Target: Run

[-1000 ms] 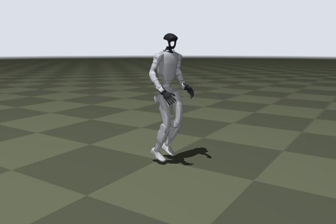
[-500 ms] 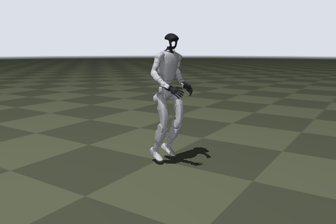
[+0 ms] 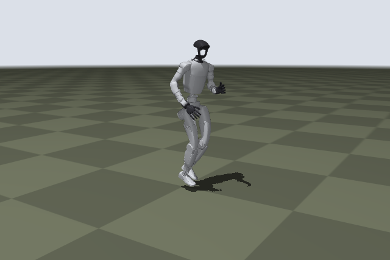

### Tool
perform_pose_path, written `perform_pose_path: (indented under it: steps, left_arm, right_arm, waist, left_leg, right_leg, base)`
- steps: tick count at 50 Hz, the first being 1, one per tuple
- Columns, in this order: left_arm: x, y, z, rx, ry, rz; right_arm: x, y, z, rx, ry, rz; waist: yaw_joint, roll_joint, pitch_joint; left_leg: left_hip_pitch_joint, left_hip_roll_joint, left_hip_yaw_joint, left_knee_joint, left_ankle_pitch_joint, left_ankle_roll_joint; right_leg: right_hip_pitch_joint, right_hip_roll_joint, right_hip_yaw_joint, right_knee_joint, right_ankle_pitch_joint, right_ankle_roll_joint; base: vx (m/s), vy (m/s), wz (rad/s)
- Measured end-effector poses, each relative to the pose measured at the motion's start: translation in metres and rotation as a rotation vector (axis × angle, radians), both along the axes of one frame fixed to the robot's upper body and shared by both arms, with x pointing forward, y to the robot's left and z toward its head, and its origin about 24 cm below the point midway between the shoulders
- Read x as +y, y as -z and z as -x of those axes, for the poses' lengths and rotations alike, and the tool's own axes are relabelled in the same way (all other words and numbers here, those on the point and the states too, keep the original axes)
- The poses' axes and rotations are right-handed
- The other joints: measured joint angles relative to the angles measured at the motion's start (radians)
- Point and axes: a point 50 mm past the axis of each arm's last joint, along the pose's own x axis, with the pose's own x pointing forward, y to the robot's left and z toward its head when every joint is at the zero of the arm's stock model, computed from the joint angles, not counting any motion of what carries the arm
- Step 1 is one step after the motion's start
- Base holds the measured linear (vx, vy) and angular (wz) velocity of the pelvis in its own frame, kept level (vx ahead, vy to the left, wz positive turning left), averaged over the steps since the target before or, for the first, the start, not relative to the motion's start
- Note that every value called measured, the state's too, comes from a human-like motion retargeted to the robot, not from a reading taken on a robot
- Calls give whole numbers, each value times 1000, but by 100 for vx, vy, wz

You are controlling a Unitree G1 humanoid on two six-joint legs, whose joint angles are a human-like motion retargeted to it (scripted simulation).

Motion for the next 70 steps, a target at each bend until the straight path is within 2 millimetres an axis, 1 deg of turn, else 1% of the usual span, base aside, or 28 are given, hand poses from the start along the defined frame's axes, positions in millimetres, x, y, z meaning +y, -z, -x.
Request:
perform_pose_path:
  steps: [3, 5, 10, 12, 14, 18, 22, 25, 28, 30, 31, 33, 34, 35, 37, 40, 43, 45, 48, 50, 52, 55, 58, 60, 63, 66, 68, 70]
  left_arm:
    - [9, 6, 5, 55, -33, 43]
    - [19, 15, 8, 110, -91, 72]
    - [48, 57, 21, 291, -320, 43]
    - [58, 74, 33, 370, -360, 15]
    - [69, 86, 49, 441, -375, -15]
    - [83, 101, 80, 557, -359, -34]
    - [84, 110, 100, 652, -342, 14]
    - [80, 114, 101, 672, -350, 18]
    - [71, 110, 73, 593, -358, -20]
    - [62, 94, 35, 457, -369, -53]
    - [55, 74, 7, 340, -377, -47]
    - [39, 15, -35, 72, -381, 28]
    - [33, -22, -46, -76, -368, 95]
    - [27, -60, -50, -225, -347, 171]
    - [18, -114, -37, -452, -244, 308]
    - [8, -144, -6, -608, -42, 416]
    - [4, -127, 6, -513, 57, 406]
    - [8, -94, 1, -333, 19, 359]
    - [29, -12, -2, 30, -173, 178]
    - [50, 41, 12, 251, -299, 60]
    - [71, 71, 39, 395, -377, 17]
    - [98, 80, 78, 482, -438, 9]
    - [106, 82, 99, 520, -459, 35]
    - [105, 86, 105, 546, -484, 71]
    - [96, 87, 94, 516, -496, 71]
    - [80, 75, 52, 380, -463, 19]
    - [64, 47, 5, 194, -433, -12]
    - [45, -4, -34, -39, -401, 48]
  right_arm:
    - [-7, -18, -15, -97, 14, 6]
    - [-13, -38, -33, -203, 25, 33]
    - [-26, -113, -98, -594, 107, 182]
    - [-21, -138, -112, -707, 144, 152]
    - [-10, -151, -115, -765, 141, 82]
    - [20, -162, -103, -785, 17, -60]
    - [43, -176, -89, -817, -157, -135]
    - [55, -183, -82, -846, -236, -159]
    - [55, -168, -80, -799, -225, -111]
    - [48, -141, -78, -701, -171, -45]
    - [43, -124, -75, -641, -146, -7]
    - [29, -93, -62, -519, -121, 60]
    - [22, -82, -53, -466, -119, 79]
    - [14, -74, -43, -418, -119, 91]
    - [-1, -63, -21, -332, -110, 79]
    - [-15, -55, 7, -235, -81, 42]
    - [-19, -62, 6, -265, -25, 4]
    - [-15, -80, -14, -379, -1, -4]
    - [-5, -128, -63, -654, 12, 32]
    - [3, -174, -97, -875, 32, 59]
    - [10, -216, -109, -1065, 64, 18]
    - [21, -250, -99, -1221, 52, -110]
    - [33, -245, -83, -1209, -35, -194]
    - [38, -237, -76, -1167, -85, -219]
    - [48, -214, -69, -1054, -149, -223]
    - [48, -171, -66, -864, -140, -164]
    - [41, -135, -62, -719, -92, -95]
    - [27, -100, -48, -573, -52, -27]
  waist:
    - [14, 15, 10]
    - [21, 24, 28]
    - [59, 45, 124]
    - [96, 38, 113]
    - [142, 20, 79]
    - [211, -18, -1]
    - [236, -43, -40]
    - [220, -53, -41]
    - [174, -80, 3]
    - [127, -93, 37]
    - [103, -89, 49]
    - [49, -70, 58]
    - [20, -54, 54]
    - [-8, -35, 49]
    - [-60, 0, 29]
    - [-87, 38, -6]
    - [-34, 51, -13]
    - [17, 49, 3]
    - [105, 49, 54]
    - [172, 41, 85]
    - [242, 27, 81]
    - [338, -18, 40]
    - [376, -62, -17]
    - [369, -74, -36]
    - [316, -93, -27]
    - [230, -123, 18]
    - [164, -124, 44]
    - [93, -97, 49]
  left_leg:
    - [-17, 62, 41, 237, -103, 23]
    - [-30, 94, 45, 399, -191, 34]
    - [-101, 125, 20, 708, -384, 63]
    - [-144, 111, 30, 672, -348, 68]
    - [-171, 94, 45, 548, -276, 65]
    - [-199, 65, 96, 174, -98, 50]
    - [-196, 0, 143, -179, 43, 39]
    - [-192, -47, 146, -192, -28, 90]
    - [-210, -91, 131, 78, -299, 216]
    - [-214, -112, 108, 239, -473, 287]
    - [-198, -111, 93, 264, -525, 303]
    - [-130, -105, 61, 239, -574, 305]
    - [-77, -95, 45, 183, -556, 284]
    - [-19, -84, 29, 116, -525, 256]
    - [101, -49, 7, -27, -371, 170]
    - [202, 22, -1, -70, -79, 45]
    - [171, 90, 40, 230, 3, 34]
    - [114, 135, 63, 487, -48, 72]
    - [-18, 183, 63, 794, -222, 144]
    - [-137, 179, 64, 872, -317, 193]
    - [-250, 153, 76, 784, -341, 218]
    - [-331, 95, 115, 416, -282, 190]
    - [-291, 9, 139, -100, -93, 114]
    - [-246, -42, 137, -327, -4, 86]
    - [-231, -96, 108, -237, -54, 129]
    - [-237, -144, 76, 72, -285, 233]
    - [-219, -154, 45, 209, -442, 281]
    - [-129, -144, 6, 203, -521, 287]
  right_leg:
    - [25, 29, 4, -61, -32, -8]
    - [28, 48, 18, -6, -122, -37]
    - [-20, 65, 25, 304, -498, -165]
    - [7, 47, 31, 261, -467, -158]
    - [74, 34, 39, 128, -337, -110]
    - [186, 1, 39, -120, 63, 45]
    - [242, -67, 5, -37, 187, 94]
    - [257, -111, 6, 202, 149, 77]
    - [197, -175, 26, 560, 49, 48]
    - [104, -202, 42, 771, -28, 16]
    - [30, -200, 49, 834, -58, -2]
    - [-116, -194, 40, 887, -103, -39]
    - [-175, -187, 20, 850, -109, -48]
    - [-229, -178, -4, 791, -108, -52]
    - [-259, -150, -73, 541, -75, -39]
    - [-197, -65, -138, 50, 58, 15]
    - [-101, -3, -152, -156, 121, 26]
    - [-47, 14, -145, -89, 23, -22]
    - [-5, 32, -102, 131, -275, -128]
    - [25, 33, -55, 213, -418, -155]
    - [98, 24, -16, 179, -414, -130]
    - [252, -1, 38, 5, -217, -19]
    - [355, -45, 51, -100, 119, 108]
    - [377, -69, 41, -26, 227, 138]
    - [349, -122, 27, 287, 213, 109]
    - [235, -200, 29, 688, 82, 46]
    - [88, -217, 40, 885, -34, -1]
    - [-76, -210, 35, 950, -116, -42]
  base:
    - [0, 0, 0]
    - [0, 0, 0]
    - [4, -1, -17]
    - [14, -3, -31]
    - [18, -2, -31]
    - [19, 1, -29]
    - [13, 5, -14]
    - [7, 8, -11]
    - [2, 7, -19]
    - [-1, 6, -11]
    - [0, 0, 0]
    - [0, 0, 0]
    - [0, 0, 0]
    - [0, 0, 0]
    - [3, -3, 3]
    - [4, -8, -13]
    - [0, -6, -43]
    - [0, -6, -53]
    - [-1, -5, -73]
    - [0, -2, -89]
    - [4, 1, -64]
    - [8, 4, -19]
    - [8, 5, 10]
    - [4, 6, 15]
    - [1, 5, 16]
    - [-1, 2, 4]
    - [-6, 3, 12]
    - [-3, 1, 8]
